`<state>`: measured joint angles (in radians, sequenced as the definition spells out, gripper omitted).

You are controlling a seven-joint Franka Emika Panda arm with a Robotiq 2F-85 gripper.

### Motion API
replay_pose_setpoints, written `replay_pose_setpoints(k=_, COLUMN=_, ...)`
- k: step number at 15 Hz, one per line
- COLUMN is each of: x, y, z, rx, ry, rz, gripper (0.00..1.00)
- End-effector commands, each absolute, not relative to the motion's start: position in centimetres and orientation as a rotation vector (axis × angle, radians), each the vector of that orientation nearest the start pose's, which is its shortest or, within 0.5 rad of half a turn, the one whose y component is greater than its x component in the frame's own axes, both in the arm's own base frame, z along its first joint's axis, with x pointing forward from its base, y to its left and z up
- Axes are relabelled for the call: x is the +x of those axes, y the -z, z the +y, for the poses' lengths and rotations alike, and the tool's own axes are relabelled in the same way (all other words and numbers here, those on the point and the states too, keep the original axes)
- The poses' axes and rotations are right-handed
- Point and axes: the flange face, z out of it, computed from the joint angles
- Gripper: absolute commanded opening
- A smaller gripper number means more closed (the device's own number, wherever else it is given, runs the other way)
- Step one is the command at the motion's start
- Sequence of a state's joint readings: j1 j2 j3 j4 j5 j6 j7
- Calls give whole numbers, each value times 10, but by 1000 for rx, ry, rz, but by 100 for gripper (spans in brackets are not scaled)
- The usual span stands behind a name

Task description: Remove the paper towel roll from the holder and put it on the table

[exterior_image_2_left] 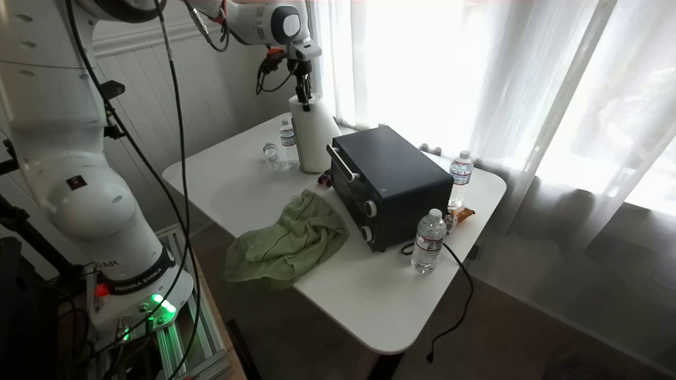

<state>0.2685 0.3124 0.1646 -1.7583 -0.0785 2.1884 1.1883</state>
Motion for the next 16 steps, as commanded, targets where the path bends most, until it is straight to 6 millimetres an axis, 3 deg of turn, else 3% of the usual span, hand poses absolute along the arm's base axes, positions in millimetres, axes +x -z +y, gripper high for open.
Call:
replay_pose_setpoints(k=1, x=598, y=-409, z=270, rx=-2852, ry=157, rz=1125, gripper=20)
replay_pose_setpoints(k=4, x=591, y=-421, z=273, rx=-2850, ry=176, rz=1114, gripper=3)
replay_pose_setpoints(k=16, x=570, y=-475, z=270, rx=-2834, ry=241, rz=1106, gripper=5)
